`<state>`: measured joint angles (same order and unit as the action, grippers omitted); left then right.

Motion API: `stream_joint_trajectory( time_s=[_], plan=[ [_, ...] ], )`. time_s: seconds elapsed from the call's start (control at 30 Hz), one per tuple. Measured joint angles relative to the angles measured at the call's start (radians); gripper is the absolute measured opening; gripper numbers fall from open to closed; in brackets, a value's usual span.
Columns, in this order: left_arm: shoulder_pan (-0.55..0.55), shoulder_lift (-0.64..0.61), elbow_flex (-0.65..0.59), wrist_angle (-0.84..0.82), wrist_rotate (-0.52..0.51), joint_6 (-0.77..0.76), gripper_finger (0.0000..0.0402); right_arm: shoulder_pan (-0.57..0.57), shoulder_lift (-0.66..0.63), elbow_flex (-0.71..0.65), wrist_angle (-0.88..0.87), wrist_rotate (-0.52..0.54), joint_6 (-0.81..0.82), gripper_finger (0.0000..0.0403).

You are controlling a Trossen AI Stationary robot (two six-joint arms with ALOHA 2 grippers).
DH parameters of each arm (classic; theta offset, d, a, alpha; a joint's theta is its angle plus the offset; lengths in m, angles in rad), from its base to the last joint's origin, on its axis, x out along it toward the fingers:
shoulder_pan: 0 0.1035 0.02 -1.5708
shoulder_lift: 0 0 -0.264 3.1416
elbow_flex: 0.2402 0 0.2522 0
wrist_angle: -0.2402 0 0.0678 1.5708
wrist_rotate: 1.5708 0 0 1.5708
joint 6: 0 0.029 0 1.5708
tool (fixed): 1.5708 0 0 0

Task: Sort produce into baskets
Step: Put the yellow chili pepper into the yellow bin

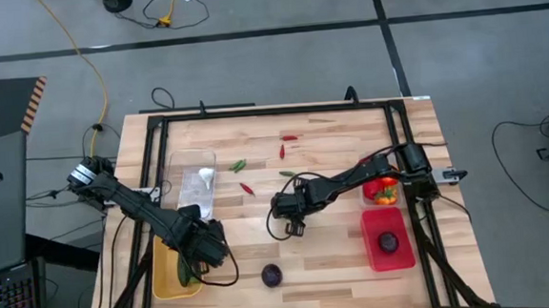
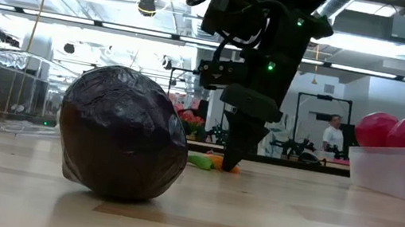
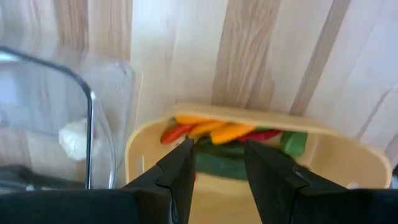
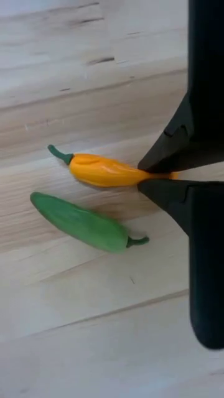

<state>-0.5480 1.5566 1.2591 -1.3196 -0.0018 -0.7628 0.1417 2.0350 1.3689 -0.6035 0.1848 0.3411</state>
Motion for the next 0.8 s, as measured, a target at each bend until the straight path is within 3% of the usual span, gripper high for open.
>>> stream_joint_trajectory(
  time_s=[0.3, 0.6, 0.8],
  plan=[
    [0.0, 0.0, 0.0, 0.189, -0.149, 0.118, 0.0127, 0.014, -0.002, 0.007, 0.004, -0.004, 0.0, 0.0038],
    [0.0, 0.0, 0.0, 0.39, -0.386, 0.33, 0.0127, 0.073, -0.003, 0.128, 0.006, -0.008, -0.011, 0.0041],
    [0.0, 0.0, 0.0, 0.424, -0.453, 0.396, 0.0127, 0.122, -0.004, 0.206, 0.034, -0.007, -0.053, 0.0041]
  ],
)
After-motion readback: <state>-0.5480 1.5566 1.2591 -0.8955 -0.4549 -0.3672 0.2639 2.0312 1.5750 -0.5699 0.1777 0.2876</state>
